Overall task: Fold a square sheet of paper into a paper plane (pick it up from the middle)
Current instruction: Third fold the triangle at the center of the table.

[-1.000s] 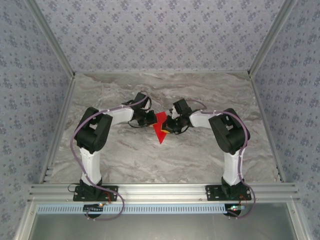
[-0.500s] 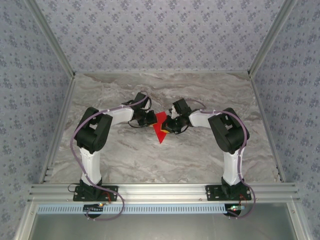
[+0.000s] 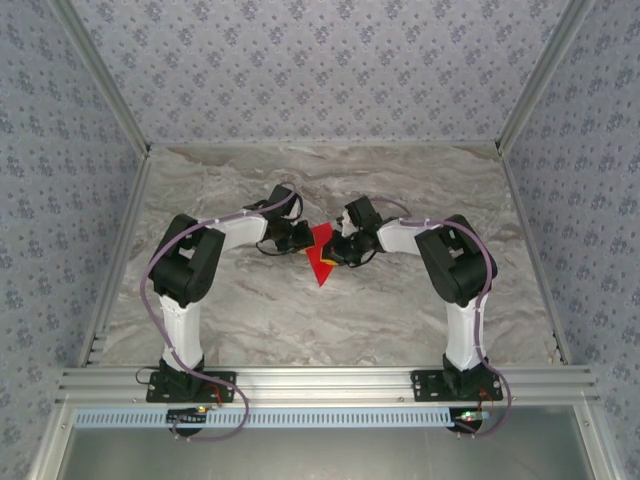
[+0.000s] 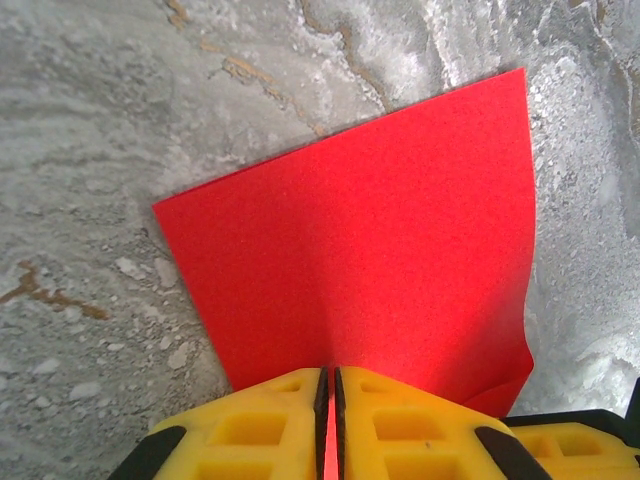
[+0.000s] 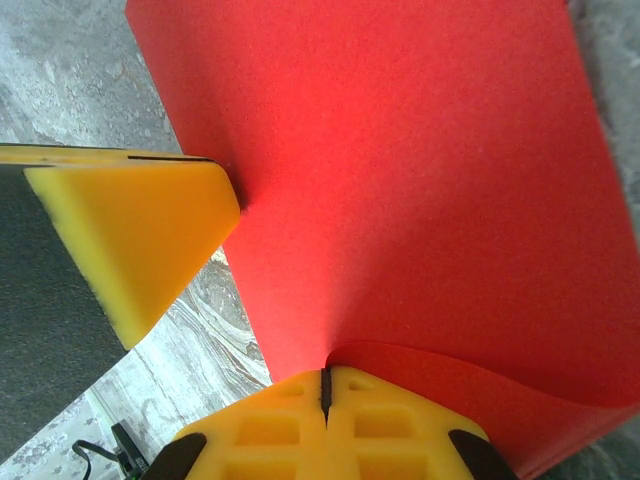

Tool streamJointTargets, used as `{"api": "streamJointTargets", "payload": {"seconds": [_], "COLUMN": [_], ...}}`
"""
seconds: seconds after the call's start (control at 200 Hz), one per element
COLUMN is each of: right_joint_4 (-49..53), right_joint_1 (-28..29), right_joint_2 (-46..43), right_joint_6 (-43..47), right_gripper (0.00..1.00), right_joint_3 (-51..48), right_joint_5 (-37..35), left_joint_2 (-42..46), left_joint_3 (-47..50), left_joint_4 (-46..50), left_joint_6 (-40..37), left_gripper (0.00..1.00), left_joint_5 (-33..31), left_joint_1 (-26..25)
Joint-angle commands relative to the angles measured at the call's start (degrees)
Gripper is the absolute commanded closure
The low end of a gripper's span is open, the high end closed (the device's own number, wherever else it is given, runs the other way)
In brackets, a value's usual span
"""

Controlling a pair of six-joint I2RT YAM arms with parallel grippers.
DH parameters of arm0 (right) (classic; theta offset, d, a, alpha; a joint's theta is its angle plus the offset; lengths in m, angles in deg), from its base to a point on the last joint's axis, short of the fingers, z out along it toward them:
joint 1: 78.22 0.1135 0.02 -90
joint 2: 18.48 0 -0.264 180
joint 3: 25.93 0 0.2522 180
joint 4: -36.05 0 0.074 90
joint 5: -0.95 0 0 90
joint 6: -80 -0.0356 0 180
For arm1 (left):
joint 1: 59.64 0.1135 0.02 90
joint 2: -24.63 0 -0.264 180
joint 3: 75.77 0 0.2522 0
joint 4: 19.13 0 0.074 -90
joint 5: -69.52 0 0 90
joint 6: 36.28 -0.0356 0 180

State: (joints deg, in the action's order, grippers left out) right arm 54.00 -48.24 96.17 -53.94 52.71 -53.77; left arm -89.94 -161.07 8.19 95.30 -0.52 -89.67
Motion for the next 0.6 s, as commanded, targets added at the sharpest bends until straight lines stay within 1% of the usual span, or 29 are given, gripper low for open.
{"api": "streamJointTargets", "payload": {"seconds": [0.0,0.235,0.33,0.455,0.5,0.595], "right_joint_4": [1.68,3.35,4.61,5.36,5.66,5.72], "right_joint_1": [-0.01,0.08,0.06,0.13,0.21,0.32], "right_joint_2": [1.97,2.41,2.66,3.08,3.19,3.22], "right_joint_6": [1.51,2.58,3.33,3.93,4.04,4.13], "right_gripper": [0.97,0.96,0.94,0.85,0.81,0.75], "right_joint_3": [0.95,0.86,0.77,0.34,0.24,-0.11], "right_joint_5": [-1.27,-2.53,-3.37,-3.98,-4.13,-4.35], "left_joint_2": [-1.54,-1.06,-0.43,1.85,2.96,5.79], "left_joint_3": [-0.98,-1.3,-2.13,-2.72,-2.47,-1.01], "left_joint_4": [2.66,3.05,3.88,4.7,4.85,4.68], "left_joint_6": [-1.02,-1.11,-1.25,-0.68,-0.11,1.79], "left_gripper": [0.85,0.85,0.84,0.81,0.8,0.78], "left_joint_5": [0.6,0.51,0.36,-0.4,-1.15,-3.14], "left_joint_1": [-0.27,-0.24,-0.25,0.32,0.75,1.94]}}
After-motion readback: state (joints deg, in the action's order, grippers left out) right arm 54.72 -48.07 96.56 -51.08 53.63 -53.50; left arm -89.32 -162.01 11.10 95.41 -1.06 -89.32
